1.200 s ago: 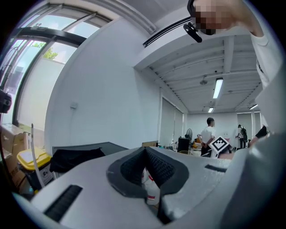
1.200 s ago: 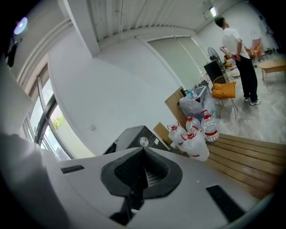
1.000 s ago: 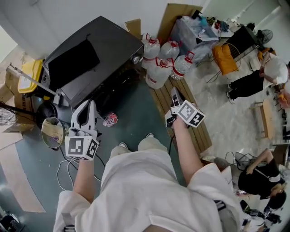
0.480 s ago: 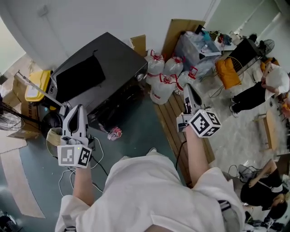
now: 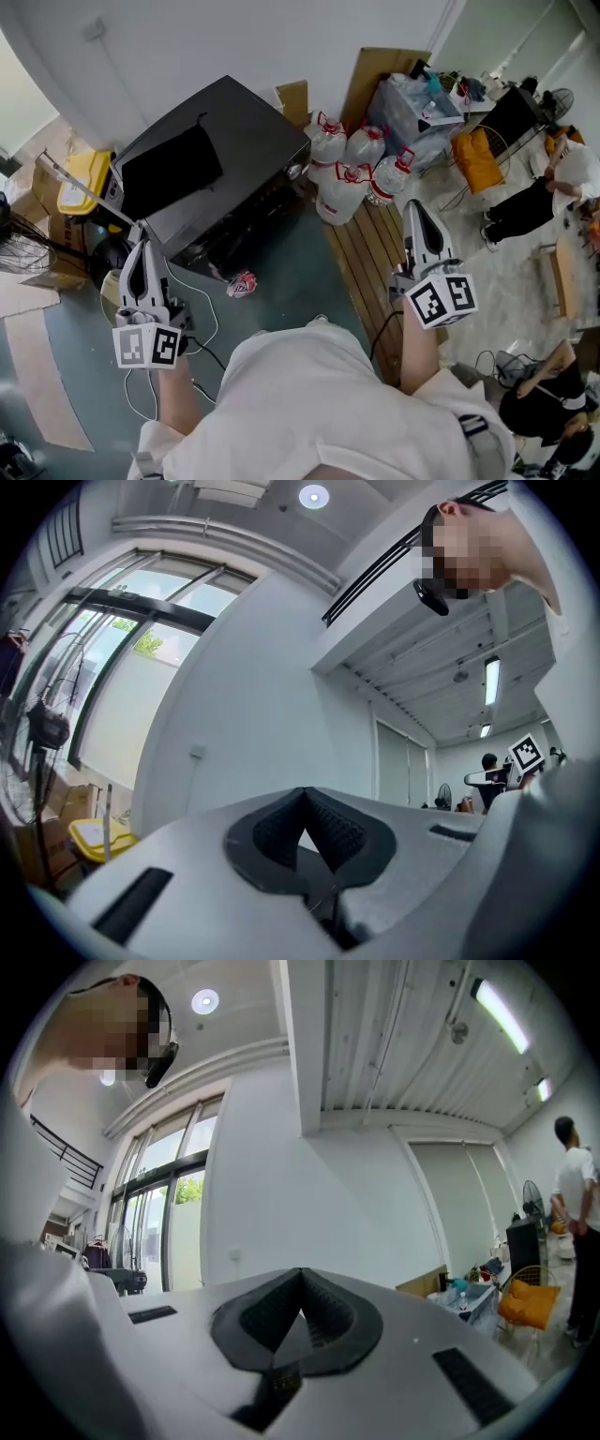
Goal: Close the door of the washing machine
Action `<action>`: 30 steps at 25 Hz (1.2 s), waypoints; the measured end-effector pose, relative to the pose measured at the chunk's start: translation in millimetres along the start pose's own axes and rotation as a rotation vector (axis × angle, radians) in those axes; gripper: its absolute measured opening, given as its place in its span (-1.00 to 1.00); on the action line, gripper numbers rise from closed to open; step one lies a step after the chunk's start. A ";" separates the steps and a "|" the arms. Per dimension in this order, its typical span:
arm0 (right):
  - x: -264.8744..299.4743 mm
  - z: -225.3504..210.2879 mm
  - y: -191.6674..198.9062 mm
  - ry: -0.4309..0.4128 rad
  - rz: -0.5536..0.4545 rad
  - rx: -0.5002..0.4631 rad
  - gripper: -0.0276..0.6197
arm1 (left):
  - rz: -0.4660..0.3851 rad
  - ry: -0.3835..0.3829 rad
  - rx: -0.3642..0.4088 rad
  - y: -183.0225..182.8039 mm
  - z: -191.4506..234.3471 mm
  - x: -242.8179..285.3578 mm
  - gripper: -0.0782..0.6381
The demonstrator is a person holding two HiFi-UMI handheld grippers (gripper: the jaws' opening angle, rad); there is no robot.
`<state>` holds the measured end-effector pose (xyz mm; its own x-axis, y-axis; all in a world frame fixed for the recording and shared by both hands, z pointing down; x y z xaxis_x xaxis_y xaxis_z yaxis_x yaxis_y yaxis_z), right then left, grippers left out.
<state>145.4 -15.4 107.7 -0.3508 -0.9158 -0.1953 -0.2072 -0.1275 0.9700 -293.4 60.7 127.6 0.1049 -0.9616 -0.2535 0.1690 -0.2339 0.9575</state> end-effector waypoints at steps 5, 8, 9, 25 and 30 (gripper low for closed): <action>-10.9 -11.7 0.7 0.077 0.022 -0.048 -0.92 | 0.006 -0.056 -0.011 2.5 9.5 -13.1 -0.76; -10.8 -6.4 4.8 0.074 0.046 -0.074 -0.91 | -0.009 -0.075 0.004 -4.7 17.2 -18.8 -0.76; -9.6 -2.1 5.6 0.062 0.050 -0.079 -0.92 | -0.017 -0.080 0.006 -7.0 18.8 -20.3 -0.76; -27.1 43.3 18.1 0.039 0.095 -0.095 -0.92 | 0.028 -0.030 0.003 -4.6 24.5 -45.6 -0.76; -39.4 56.5 27.3 0.036 0.121 -0.098 -0.92 | 0.039 -0.011 -0.006 -1.5 29.5 -51.1 -0.76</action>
<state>101.9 38.7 133.7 -0.3349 -0.9394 -0.0726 -0.0747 -0.0504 0.9959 -327.8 105.9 143.1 0.1003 -0.9715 -0.2146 0.1707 -0.1957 0.9657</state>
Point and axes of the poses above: the fingertips, and each gripper's own axes: x forward along the fingers, z to its left, y out of its underside, the point moved 3 cm from there along -x, backward along the fingers, and after that the axes turned 7 degrees about -z, right-handed, at the moved point
